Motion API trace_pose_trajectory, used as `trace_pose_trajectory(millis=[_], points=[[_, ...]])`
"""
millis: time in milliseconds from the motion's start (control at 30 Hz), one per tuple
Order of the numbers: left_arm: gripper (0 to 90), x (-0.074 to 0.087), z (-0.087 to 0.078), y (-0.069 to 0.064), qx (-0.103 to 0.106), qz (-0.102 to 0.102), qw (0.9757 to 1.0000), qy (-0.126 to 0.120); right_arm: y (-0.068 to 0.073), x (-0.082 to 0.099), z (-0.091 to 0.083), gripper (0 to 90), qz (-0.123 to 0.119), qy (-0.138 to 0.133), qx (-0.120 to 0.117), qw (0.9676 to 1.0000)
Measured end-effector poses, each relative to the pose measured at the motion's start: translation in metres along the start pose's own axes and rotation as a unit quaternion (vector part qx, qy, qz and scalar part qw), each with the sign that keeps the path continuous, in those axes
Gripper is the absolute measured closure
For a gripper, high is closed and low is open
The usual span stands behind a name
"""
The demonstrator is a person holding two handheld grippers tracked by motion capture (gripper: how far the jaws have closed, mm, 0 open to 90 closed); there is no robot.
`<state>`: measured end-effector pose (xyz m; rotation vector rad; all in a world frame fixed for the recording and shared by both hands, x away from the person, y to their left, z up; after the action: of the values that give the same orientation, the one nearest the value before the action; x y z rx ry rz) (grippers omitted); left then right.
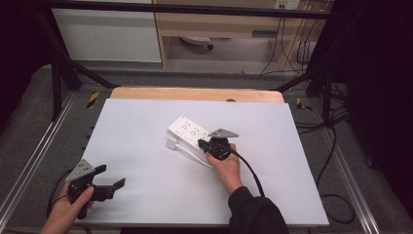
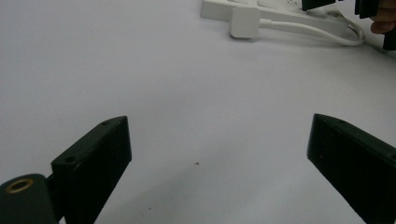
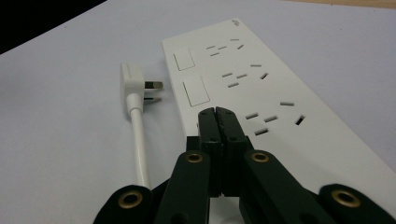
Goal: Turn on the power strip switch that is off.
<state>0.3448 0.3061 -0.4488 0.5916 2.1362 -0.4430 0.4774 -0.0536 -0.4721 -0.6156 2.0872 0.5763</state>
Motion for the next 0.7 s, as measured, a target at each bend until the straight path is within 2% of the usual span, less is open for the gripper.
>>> trace_pose_trajectory(millis=[600,700], points=[[6.5,0.0002,0.0005,-0.0006,0.002,-0.001,1.0,0.001,0.0018,-0.0004,0.0018,90.0,-0.004,0.001,0.001,1.0],[6.5,0.0002,0.0004,-0.0005,0.002,-0.002,1.0,0.001,0.0021,-0.0006,0.0023,90.0,-0.012,0.0,0.003,0.9999]])
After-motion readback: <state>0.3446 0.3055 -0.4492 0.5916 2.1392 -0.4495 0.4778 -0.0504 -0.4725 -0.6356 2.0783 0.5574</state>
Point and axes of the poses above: each handheld gripper's, and its own axes: z roughly forward along the jaws, x roughly out of its underside, y roughly to its left, the point moved 4 cm from there along z, roughly forward along the jaws, and after that the axes turned 3 degrees about y, right-handed, at the moved point
